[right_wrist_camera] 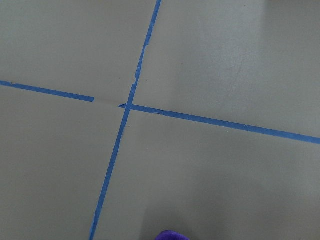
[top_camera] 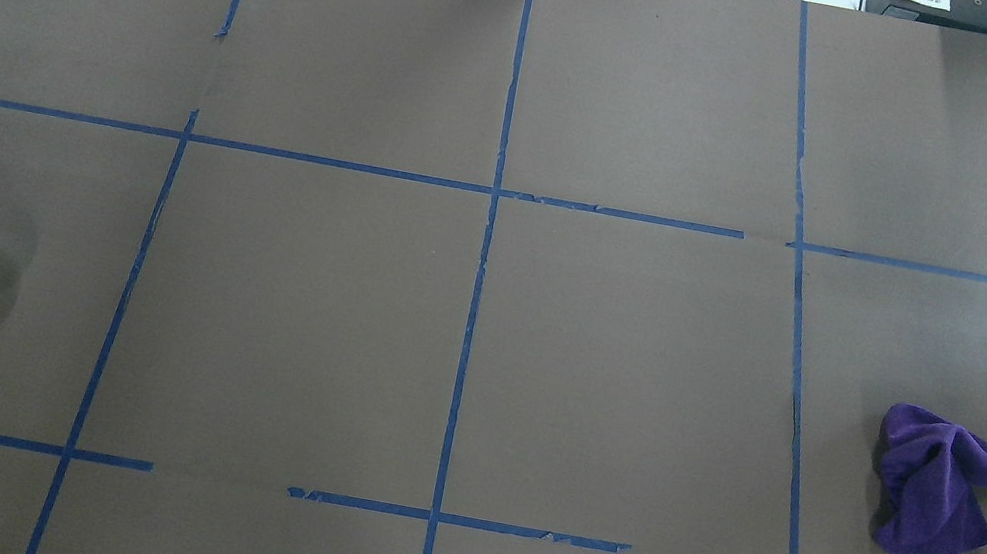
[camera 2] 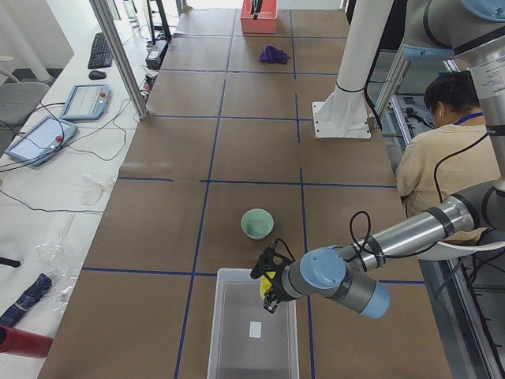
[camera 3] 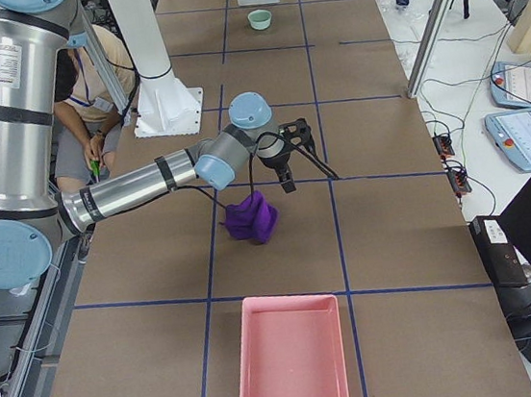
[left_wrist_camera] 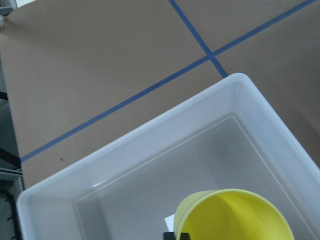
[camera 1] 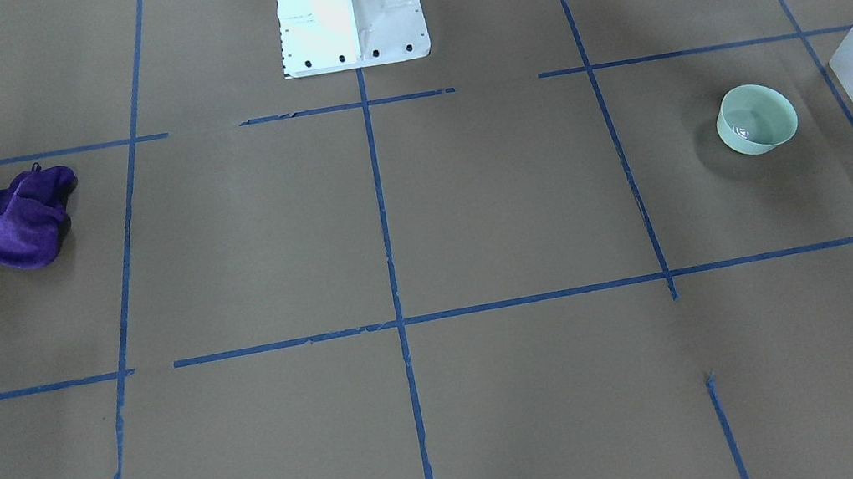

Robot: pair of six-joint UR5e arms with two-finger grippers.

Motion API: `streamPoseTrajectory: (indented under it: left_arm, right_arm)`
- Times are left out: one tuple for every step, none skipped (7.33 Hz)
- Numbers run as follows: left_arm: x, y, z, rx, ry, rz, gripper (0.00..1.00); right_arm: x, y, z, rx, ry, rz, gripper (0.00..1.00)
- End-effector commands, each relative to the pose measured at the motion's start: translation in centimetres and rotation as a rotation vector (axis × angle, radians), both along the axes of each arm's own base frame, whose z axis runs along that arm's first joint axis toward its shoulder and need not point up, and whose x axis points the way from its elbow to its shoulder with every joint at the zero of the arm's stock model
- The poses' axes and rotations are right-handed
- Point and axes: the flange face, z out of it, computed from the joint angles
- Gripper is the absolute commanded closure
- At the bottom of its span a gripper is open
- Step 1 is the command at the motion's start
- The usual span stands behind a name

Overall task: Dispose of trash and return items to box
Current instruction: 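Release the cup in the clear bin while the right gripper reaches toward the purple cloth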

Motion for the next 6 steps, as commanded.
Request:
streamPoseTrajectory:
  left_arm:
    - [3.3,-0.3,0.3,-0.026,0.013,0.099,1.00]
    - [3.8,-0.5,0.5,-0.024,0.006,0.115,0.70]
    - [4.0,-0.5,0.2,0.001,0.004,0.121,0.53]
    - [4.1,-0.6,-0.1,0.026,0.007,0.121,0.48]
    - [4.1,-0.8,-0.5,0.046,0.009,0.120,0.45]
    - [4.3,-1.7,-1.5,0.085,0.014,0.116,0.33]
  right_arm:
    - [0.0,0.4,0.3,0.009,-0.003,-0.003,0.00]
    - [-0.5,0.6,0.3,0.012,-0.005,-0.017,0.00]
    - [-1.4,0.8,0.4,0.011,-0.005,-0.038,0.00]
    - [-1.8,1.1,0.5,0.007,-0.003,-0.049,0.00]
    - [-2.2,1.3,0.7,0.004,-0.001,-0.060,0.00]
    - [-3.6,1.5,1.0,0.002,0.029,-0.058,0.00]
